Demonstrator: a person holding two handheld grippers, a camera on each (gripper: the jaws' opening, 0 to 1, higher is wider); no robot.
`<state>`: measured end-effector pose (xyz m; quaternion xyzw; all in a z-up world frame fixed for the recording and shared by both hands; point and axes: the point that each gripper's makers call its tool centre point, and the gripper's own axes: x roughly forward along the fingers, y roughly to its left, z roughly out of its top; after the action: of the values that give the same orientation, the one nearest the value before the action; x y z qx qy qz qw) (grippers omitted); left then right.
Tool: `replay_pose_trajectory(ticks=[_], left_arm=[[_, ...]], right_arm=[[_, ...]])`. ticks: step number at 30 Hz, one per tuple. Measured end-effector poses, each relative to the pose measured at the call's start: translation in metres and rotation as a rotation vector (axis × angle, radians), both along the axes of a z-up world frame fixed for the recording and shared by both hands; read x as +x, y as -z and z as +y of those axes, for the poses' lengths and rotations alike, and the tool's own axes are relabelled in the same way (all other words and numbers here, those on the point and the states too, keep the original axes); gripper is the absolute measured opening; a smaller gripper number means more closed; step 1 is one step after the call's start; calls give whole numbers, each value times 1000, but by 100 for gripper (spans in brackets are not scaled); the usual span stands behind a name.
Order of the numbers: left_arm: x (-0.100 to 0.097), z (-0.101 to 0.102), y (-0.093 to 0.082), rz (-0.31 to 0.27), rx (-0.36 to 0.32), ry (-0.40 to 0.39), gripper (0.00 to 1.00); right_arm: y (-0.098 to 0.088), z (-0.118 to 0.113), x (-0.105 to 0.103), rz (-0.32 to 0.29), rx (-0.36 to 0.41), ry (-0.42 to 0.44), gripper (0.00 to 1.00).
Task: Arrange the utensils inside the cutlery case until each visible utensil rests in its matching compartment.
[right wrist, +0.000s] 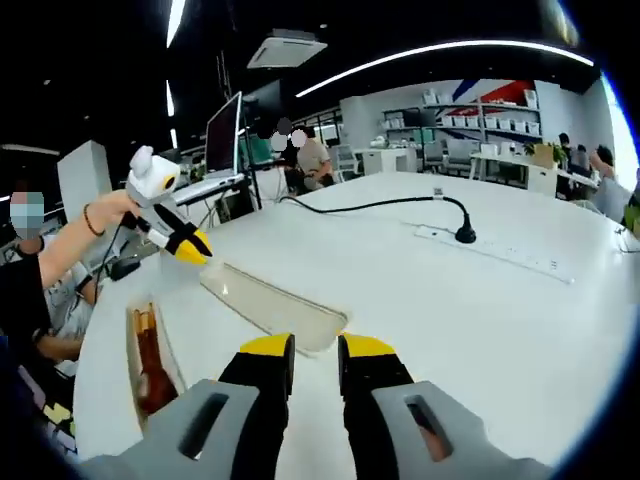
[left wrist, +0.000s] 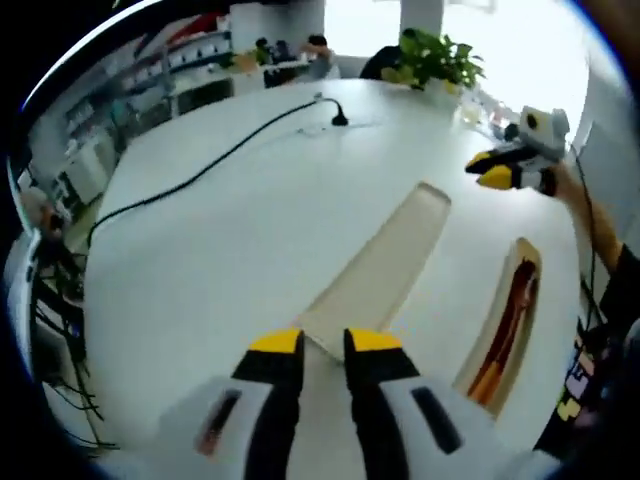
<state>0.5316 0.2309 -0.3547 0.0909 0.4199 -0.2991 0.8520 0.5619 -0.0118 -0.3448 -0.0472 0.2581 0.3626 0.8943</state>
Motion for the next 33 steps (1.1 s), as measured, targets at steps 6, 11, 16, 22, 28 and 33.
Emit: replay_pose_trajectory(ticks=[6,11,16,22,28,33], left_arm=[[-8,-2,10,106,-80,-57,17],[4,-4,8,122,-138,-98,17],[2,-9,13,139,-146,-113,17],[1,-6,10,152,-162,-123,17],[0,2,11,153,-167,-135,18],[-9,-6,16,194,-212,-167,20]], right_arm=[[8,3,6,18,-65,3,13],[7,13,6,15,-107,-5,17],[18,14,9,54,-158,-5,15],[26,17,12,58,-178,-1,15],[30,17,8,91,-201,37,10],[28,20,4,68,-272,41,6]])
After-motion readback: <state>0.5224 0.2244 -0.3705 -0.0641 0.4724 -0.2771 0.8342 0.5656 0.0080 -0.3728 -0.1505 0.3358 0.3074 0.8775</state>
